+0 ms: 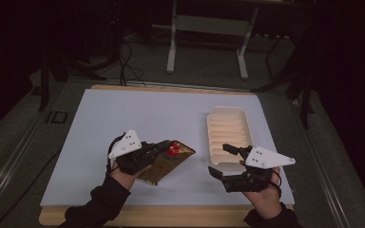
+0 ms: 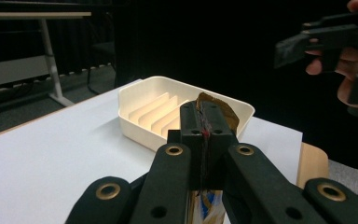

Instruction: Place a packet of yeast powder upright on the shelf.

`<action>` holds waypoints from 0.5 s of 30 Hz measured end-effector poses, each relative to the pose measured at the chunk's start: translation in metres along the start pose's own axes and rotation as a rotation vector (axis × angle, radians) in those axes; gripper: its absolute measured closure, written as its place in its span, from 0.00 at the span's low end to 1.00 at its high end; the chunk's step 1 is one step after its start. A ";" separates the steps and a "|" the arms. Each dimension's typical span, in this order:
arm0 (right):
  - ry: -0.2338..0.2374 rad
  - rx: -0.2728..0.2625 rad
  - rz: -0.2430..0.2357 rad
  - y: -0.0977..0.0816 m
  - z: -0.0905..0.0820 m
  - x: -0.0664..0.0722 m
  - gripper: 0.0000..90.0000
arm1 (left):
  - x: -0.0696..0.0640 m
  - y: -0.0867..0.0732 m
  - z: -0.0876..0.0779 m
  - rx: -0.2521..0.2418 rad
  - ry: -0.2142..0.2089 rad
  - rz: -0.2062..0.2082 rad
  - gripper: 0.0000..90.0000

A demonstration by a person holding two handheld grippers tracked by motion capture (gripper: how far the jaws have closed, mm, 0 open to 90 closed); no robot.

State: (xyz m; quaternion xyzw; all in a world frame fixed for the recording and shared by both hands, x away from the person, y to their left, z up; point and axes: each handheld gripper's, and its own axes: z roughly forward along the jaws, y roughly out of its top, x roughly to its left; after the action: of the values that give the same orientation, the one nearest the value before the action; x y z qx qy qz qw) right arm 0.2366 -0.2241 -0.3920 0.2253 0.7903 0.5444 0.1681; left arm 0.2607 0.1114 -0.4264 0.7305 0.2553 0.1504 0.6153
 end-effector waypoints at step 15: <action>0.087 0.038 0.050 0.009 0.034 0.005 0.32 | -0.013 0.005 -0.003 -0.054 -0.059 -0.023 1.00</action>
State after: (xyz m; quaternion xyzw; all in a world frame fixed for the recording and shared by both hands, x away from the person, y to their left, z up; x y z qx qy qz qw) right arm 0.2515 -0.1920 -0.3953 0.2244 0.8012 0.5426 0.1155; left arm 0.2495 0.1061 -0.4193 0.7147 0.2412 0.1283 0.6439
